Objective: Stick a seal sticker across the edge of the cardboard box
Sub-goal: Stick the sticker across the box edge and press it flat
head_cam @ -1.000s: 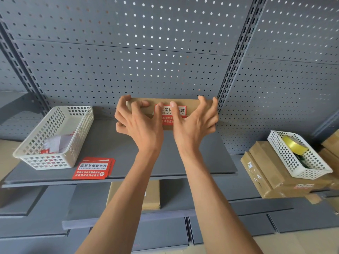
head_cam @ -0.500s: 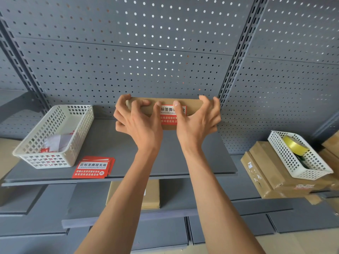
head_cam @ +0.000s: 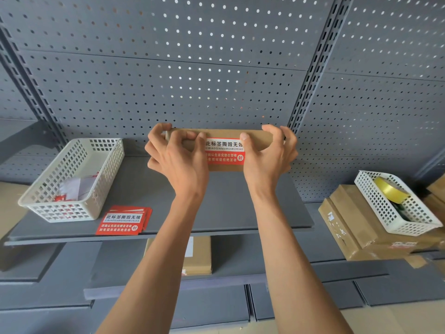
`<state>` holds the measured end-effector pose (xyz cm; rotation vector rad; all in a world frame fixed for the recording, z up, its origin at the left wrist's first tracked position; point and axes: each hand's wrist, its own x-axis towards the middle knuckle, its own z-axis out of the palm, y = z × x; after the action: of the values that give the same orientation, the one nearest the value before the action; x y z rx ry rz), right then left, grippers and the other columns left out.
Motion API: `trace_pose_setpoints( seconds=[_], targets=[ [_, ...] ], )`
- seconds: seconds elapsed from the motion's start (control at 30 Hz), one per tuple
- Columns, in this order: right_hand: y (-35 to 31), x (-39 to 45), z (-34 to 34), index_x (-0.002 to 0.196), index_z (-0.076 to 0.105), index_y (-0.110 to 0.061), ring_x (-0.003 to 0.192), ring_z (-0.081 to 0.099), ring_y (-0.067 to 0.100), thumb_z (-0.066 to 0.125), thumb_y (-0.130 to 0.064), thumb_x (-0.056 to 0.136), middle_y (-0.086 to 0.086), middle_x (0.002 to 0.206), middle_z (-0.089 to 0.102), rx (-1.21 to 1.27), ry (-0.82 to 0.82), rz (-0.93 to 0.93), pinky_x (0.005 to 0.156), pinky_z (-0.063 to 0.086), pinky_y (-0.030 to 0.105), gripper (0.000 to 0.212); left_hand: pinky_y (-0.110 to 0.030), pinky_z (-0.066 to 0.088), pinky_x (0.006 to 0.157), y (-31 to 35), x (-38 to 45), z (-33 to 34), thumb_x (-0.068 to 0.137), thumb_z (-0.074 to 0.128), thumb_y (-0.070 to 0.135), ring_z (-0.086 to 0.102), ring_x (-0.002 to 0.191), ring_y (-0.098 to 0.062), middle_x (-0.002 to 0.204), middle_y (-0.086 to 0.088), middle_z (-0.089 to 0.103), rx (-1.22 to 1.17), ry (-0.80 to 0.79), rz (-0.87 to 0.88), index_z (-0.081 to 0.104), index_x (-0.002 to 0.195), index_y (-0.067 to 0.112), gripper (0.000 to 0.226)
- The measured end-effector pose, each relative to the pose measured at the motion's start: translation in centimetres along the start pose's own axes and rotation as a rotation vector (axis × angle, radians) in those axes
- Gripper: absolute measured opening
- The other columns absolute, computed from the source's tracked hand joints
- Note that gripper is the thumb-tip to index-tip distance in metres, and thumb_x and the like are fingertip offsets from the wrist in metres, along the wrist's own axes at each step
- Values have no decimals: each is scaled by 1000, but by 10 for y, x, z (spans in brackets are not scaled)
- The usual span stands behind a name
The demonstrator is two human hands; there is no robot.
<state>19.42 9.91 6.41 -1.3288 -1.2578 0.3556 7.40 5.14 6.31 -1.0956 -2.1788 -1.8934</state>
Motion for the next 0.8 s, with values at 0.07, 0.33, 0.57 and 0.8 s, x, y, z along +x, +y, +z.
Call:
trace_pose_setpoints(
  seconds=[0.07, 0.33, 0.57, 0.8],
  targets=[
    [0, 1, -1, 114, 65, -27, 124, 38, 25, 76, -42, 78, -3, 142, 44, 3, 6, -7, 87, 28, 36, 41, -37, 22, 95, 1, 1, -1, 82, 68, 46, 36, 125, -21, 133, 8, 42, 0, -6, 2, 62, 75, 31, 18],
    [-3, -4, 1, 118, 64, -25, 128, 35, 25, 68, -45, 86, -3, 146, 41, 7, 20, 5, 97, 33, 43, 38, -42, 27, 99, 1, 1, -5, 81, 68, 52, 35, 126, -22, 135, 7, 43, 31, -50, 32, 61, 79, 30, 24],
    [-1, -7, 2, 126, 58, -24, 133, 34, 30, 75, -57, 75, 2, 153, 36, -79, -20, -50, 90, 28, 39, 63, -42, 27, 98, -2, 2, -5, 76, 73, 58, 34, 127, -25, 136, 5, 41, 76, -81, 65, 59, 85, 28, 34],
    [5, -4, -3, 122, 63, -26, 130, 36, 28, 73, -46, 84, 1, 150, 39, -21, -29, -63, 91, 25, 34, 44, -41, 24, 99, -11, 3, -12, 88, 66, 49, 28, 133, -23, 141, 4, 40, 70, -155, 117, 63, 94, 28, 22]
  ],
)
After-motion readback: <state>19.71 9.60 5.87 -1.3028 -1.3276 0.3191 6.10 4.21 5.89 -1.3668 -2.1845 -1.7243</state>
